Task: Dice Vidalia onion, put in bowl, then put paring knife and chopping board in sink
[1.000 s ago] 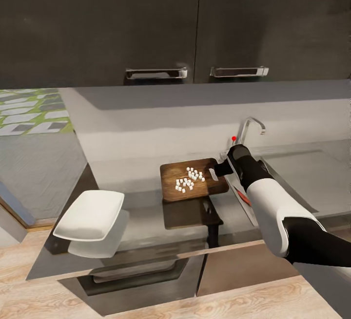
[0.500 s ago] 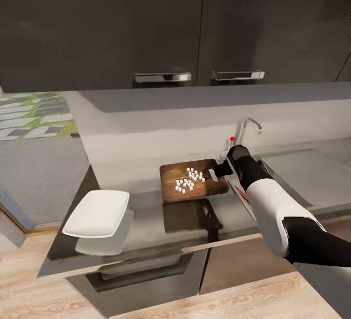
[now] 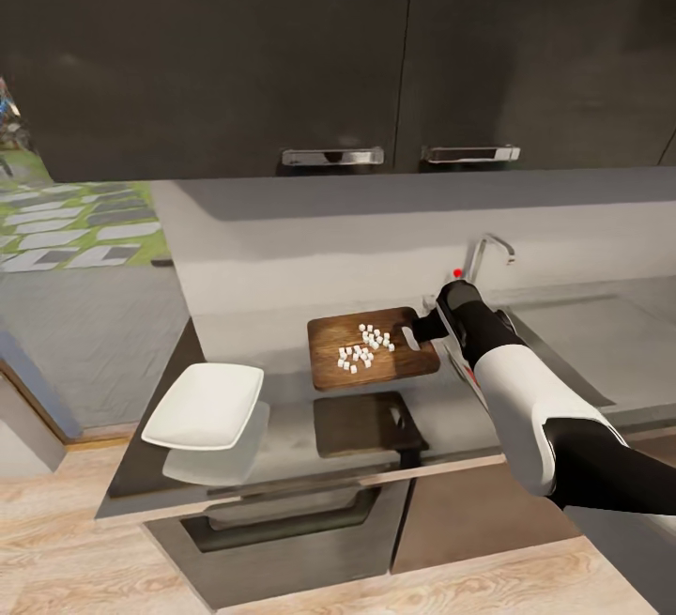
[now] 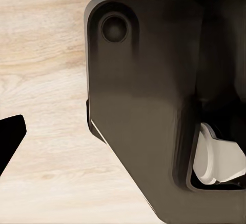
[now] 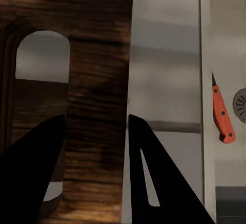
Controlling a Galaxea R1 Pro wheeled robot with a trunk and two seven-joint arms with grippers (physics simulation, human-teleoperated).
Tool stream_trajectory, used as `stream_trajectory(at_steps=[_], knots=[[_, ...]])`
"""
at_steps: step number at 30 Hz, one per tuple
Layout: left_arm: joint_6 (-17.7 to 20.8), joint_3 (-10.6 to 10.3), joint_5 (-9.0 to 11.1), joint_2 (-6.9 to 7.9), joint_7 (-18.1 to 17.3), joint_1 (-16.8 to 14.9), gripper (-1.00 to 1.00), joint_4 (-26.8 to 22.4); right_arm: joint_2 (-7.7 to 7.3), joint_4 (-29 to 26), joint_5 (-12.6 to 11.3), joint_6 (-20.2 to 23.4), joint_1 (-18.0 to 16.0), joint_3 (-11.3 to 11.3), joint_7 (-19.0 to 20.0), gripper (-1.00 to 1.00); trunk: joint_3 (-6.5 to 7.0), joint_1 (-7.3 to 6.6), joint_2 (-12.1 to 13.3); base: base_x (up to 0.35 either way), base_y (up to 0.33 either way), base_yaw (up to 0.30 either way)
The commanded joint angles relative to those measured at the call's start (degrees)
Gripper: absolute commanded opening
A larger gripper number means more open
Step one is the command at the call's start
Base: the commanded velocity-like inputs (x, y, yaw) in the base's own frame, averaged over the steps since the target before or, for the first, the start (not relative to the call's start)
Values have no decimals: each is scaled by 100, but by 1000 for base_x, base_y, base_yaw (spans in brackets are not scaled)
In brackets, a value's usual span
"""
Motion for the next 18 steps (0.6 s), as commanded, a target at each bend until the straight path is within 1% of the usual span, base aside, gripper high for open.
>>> stream_trajectory(at_steps=[1, 18], knots=[[-39, -43, 59, -1, -33, -10, 100, 25, 6, -5, 62, 13, -5, -35, 42, -100, -3, 4, -12, 0, 0, 23], [-38, -43, 59, -2, -33, -10, 100, 26, 15, 3, 62, 6, -5, -35, 42, -100, 148, 4, -12, 0, 0, 2]])
